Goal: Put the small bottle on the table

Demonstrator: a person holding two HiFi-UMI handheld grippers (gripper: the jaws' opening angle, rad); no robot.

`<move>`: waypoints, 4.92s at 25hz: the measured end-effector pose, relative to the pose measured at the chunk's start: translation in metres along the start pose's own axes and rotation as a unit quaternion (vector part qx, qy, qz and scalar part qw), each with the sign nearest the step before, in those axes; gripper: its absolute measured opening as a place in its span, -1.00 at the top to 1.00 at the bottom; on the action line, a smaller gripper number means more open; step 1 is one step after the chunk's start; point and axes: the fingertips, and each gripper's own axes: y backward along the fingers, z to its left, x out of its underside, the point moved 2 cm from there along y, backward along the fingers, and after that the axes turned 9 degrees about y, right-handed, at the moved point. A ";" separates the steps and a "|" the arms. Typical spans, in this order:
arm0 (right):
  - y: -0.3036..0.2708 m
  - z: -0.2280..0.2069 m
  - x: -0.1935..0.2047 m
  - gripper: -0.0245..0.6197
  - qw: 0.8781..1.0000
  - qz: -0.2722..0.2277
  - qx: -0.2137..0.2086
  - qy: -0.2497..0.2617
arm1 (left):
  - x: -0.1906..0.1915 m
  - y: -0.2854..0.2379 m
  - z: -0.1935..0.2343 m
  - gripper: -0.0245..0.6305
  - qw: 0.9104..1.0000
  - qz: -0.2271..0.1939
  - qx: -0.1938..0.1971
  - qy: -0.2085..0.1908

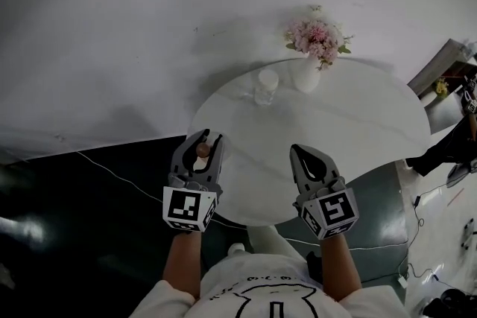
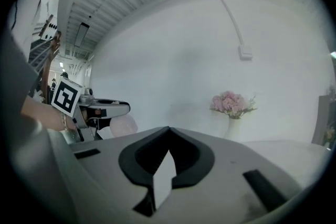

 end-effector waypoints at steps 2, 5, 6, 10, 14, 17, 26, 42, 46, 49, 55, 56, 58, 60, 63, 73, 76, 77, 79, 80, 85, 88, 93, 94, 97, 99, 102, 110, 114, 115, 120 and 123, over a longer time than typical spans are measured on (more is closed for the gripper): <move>-0.011 -0.006 0.011 0.95 1.000 0.009 -0.009 -0.004 | 0.014 -0.014 0.002 0.60 1.000 0.015 -0.002 0.003; -0.027 -0.014 0.025 0.95 1.000 0.021 -0.022 -0.005 | 0.032 -0.035 0.005 0.60 0.999 0.034 -0.004 0.007; -0.031 -0.016 0.029 0.95 0.999 0.025 -0.026 -0.007 | 0.037 -0.040 0.005 0.60 0.999 0.040 -0.004 0.009; -0.047 -0.025 0.040 0.95 0.999 0.034 -0.038 -0.010 | 0.057 -0.061 0.009 0.60 0.998 0.060 -0.006 0.016; -0.062 -0.033 0.054 0.95 0.998 0.042 -0.041 -0.020 | 0.073 -0.081 0.014 0.60 0.997 0.074 -0.006 0.025; -0.071 -0.037 0.063 0.95 0.998 0.048 -0.041 -0.028 | 0.082 -0.096 0.018 0.60 0.996 0.083 -0.003 0.027; -0.096 -0.044 0.080 0.95 0.996 0.057 -0.042 -0.044 | 0.104 -0.137 0.030 0.60 0.995 0.097 0.007 0.026; -0.103 -0.049 0.109 0.95 0.993 0.085 -0.038 -0.070 | 0.151 -0.192 0.016 0.60 0.988 0.147 0.037 0.029; -0.104 -0.048 0.111 0.95 0.993 0.087 -0.039 -0.075 | 0.161 -0.200 0.009 0.60 0.986 0.160 0.045 0.022; -0.103 -0.048 0.115 0.95 0.992 0.091 -0.041 -0.077 | 0.169 -0.205 0.004 0.60 0.984 0.170 0.050 0.015; -0.100 -0.048 0.126 0.95 0.991 0.102 -0.042 -0.082 | 0.183 -0.212 -0.002 0.60 0.981 0.186 0.058 0.009; -0.100 -0.048 0.127 0.95 0.990 0.103 -0.042 -0.082 | 0.185 -0.212 -0.003 0.60 0.980 0.188 0.059 0.008; -0.099 -0.047 0.128 0.95 0.990 0.105 -0.041 -0.082 | 0.187 -0.213 -0.005 0.60 0.980 0.189 0.062 0.003; -0.098 -0.047 0.128 0.95 0.990 0.108 -0.041 -0.081 | 0.189 -0.213 -0.006 0.60 0.980 0.190 0.064 -0.002; -0.096 -0.047 0.129 0.95 0.990 0.109 -0.041 -0.081 | 0.191 -0.213 -0.010 0.59 0.978 0.197 0.068 -0.013; -0.090 -0.043 0.127 0.95 0.990 0.104 -0.043 -0.083 | 0.194 -0.213 -0.012 0.57 0.977 0.204 0.062 -0.025; -0.089 -0.041 0.127 0.95 0.990 0.102 -0.046 -0.085 | 0.195 -0.213 -0.013 0.56 0.976 0.208 0.062 -0.026; -0.088 -0.041 0.128 0.95 0.990 0.102 -0.047 -0.086 | 0.196 -0.214 -0.013 0.55 0.975 0.210 0.063 -0.027; -0.087 -0.040 0.128 0.95 0.990 0.102 -0.048 -0.088 | 0.198 -0.213 -0.016 0.46 0.973 0.218 0.068 -0.028; -0.086 -0.040 0.127 0.95 0.990 0.101 -0.048 -0.090 | 0.199 -0.212 -0.017 0.35 0.972 0.222 0.070 -0.027; -0.082 -0.039 0.124 0.95 0.990 0.098 -0.044 -0.095 | 0.201 -0.205 -0.015 0.01 0.974 0.219 0.050 -0.008; -0.078 -0.039 0.121 0.95 0.990 0.096 -0.038 -0.097 | 0.196 -0.199 -0.010 -0.07 0.976 0.213 0.039 0.002; -0.069 -0.031 0.115 0.95 0.991 0.091 -0.030 -0.097 | 0.183 -0.181 -0.008 -0.08 0.979 0.203 0.028 0.009; -0.066 -0.028 0.113 0.95 0.991 0.089 -0.028 -0.096 | 0.180 -0.178 -0.008 -0.08 0.979 0.200 0.028 0.011; -0.057 -0.020 0.106 0.95 0.992 0.085 -0.026 -0.092 | 0.170 -0.166 -0.012 -0.08 0.981 0.193 0.030 0.010; -0.049 -0.014 0.101 0.95 0.992 0.083 -0.026 -0.088 | 0.162 -0.156 -0.014 -0.08 0.982 0.187 0.031 0.006; -0.038 -0.007 0.090 0.95 0.994 0.074 -0.020 -0.082 | 0.149 -0.141 -0.014 -0.08 0.984 0.175 0.030 0.002; -0.001 0.010 0.048 0.95 0.997 0.034 0.008 -0.064 | 0.103 -0.084 -0.013 -0.08 0.990 0.139 0.022 -0.018; 0.013 0.019 0.027 0.95 0.999 0.016 0.023 -0.047 | 0.080 -0.060 -0.014 -0.08 0.991 0.124 0.029 -0.030; 0.017 0.022 0.022 0.95 0.999 0.013 0.026 -0.042 | 0.074 -0.054 -0.014 -0.08 0.992 0.117 0.028 -0.031; 0.040 0.036 -0.003 0.95 0.999 -0.005 0.042 -0.028 | 0.042 -0.021 -0.014 -0.08 0.995 0.085 0.024 -0.036; 0.054 0.046 -0.017 0.95 0.998 -0.017 0.052 -0.021 | 0.025 -0.001 -0.014 -0.08 0.997 0.069 0.023 -0.040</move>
